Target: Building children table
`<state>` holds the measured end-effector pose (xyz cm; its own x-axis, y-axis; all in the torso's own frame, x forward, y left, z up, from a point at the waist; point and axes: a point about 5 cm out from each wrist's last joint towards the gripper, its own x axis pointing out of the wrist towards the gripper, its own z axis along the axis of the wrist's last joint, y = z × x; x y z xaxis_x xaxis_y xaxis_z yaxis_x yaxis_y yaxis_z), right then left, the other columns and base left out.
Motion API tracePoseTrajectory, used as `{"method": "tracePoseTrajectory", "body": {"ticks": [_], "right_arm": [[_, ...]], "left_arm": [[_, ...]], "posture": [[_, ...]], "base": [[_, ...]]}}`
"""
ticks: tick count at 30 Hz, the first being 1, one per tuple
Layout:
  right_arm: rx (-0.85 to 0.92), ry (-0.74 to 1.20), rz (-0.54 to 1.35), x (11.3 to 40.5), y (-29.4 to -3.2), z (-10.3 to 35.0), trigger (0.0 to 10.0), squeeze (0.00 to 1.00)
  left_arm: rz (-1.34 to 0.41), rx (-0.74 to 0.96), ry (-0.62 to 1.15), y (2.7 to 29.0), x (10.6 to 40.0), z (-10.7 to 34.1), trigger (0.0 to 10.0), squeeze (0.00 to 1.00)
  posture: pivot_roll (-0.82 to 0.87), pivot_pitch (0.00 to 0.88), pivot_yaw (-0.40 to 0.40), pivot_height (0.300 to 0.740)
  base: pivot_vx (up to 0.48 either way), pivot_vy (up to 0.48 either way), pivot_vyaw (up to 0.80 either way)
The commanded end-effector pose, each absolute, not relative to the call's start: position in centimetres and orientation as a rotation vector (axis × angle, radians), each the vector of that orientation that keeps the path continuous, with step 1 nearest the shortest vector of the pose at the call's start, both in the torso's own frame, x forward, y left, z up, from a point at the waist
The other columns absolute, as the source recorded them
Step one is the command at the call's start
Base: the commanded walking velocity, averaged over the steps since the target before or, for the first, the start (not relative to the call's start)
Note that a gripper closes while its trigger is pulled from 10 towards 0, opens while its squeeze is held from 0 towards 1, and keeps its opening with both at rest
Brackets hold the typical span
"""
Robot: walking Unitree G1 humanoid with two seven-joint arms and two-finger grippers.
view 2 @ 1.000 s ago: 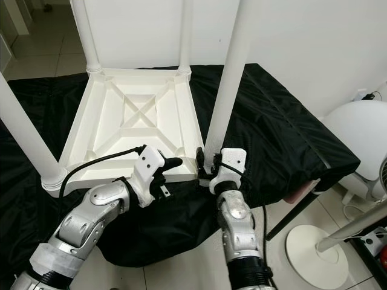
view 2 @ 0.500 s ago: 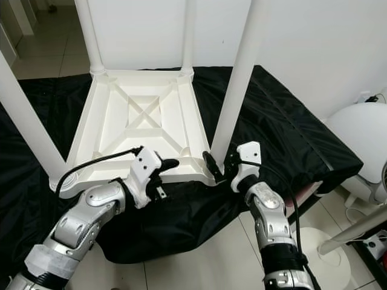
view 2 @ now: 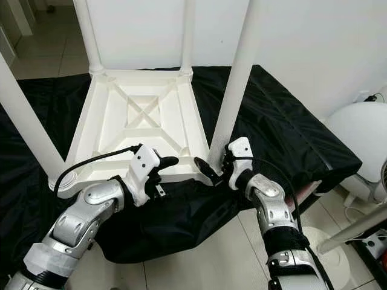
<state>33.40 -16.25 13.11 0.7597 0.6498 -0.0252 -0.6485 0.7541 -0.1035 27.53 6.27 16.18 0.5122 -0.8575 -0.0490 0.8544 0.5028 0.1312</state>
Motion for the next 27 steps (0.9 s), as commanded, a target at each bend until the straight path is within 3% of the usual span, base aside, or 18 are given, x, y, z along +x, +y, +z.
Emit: {"method": "tracePoseTrajectory", "body": {"ticks": [1, 2, 6, 7, 8, 21, 22, 27], "right_arm": [[-0.124, -0.006, 0.734, 33.7, -16.2, 13.2, 9.3, 0.0], [-0.131, -0.004, 0.747, 33.93, -15.99, 13.26, 7.7, 0.0], [-0.134, -0.002, 0.758, 34.07, -15.88, 13.3, 7.7, 0.0], [-0.139, -0.001, 0.767, 34.17, -15.81, 13.33, 3.1, 0.0], [-0.143, -0.001, 0.775, 34.28, -15.81, 13.33, 0.0, 0.0], [-0.107, 0.014, 0.776, 33.98, -16.43, 12.53, 0.0, 0.0], [-0.095, 0.002, 0.777, 33.73, -16.28, 12.59, 10.0, 0.0], [-0.069, -0.044, 0.725, 33.42, -15.72, 12.97, 10.0, 0.0]], "left_arm": [[-1.036, 0.152, -0.029, 6.21, 27.46, 16.39, 10.0, 0.0], [-1.032, 0.15, -0.03, 6.22, 27.48, 16.47, 10.0, 0.0], [-1.029, 0.149, -0.03, 6.24, 27.5, 16.52, 10.0, 0.0], [-1.027, 0.149, -0.031, 6.29, 27.5, 16.55, 10.0, 0.0], [-1.024, 0.149, -0.031, 6.35, 27.51, 16.56, 10.0, 0.0], [-1.013, 0.142, -0.026, 6.45, 27.38, 16.53, 10.0, 0.0], [-1.012, 0.141, -0.027, 6.44, 27.39, 16.53, 10.0, 0.0], [-1.011, 0.139, -0.029, 6.35, 27.47, 16.57, 10.0, 0.0]], "posture": [[-0.03, 0.0, -0.04, 0.74], [-0.02, 0.004, -0.042, 0.74], [-0.02, 0.005, -0.044, 0.74], [-0.02, 0.009, -0.047, 0.74], [-0.02, 0.009, -0.047, 0.74], [-0.02, 0.018, -0.056, 0.74], [-0.02, 0.018, -0.056, 0.74], [-0.03, 0.018, -0.054, 0.74]], "base": [[0.0, 0.0, 0.0], [0.0, 0.0, 0.0], [0.0, 0.0, 0.0], [0.0, 0.0, 0.0], [0.0, 0.0, 0.0], [0.0, 0.0, 0.0], [0.0, 0.0, 0.0], [0.0, 0.0, 0.0]]}}
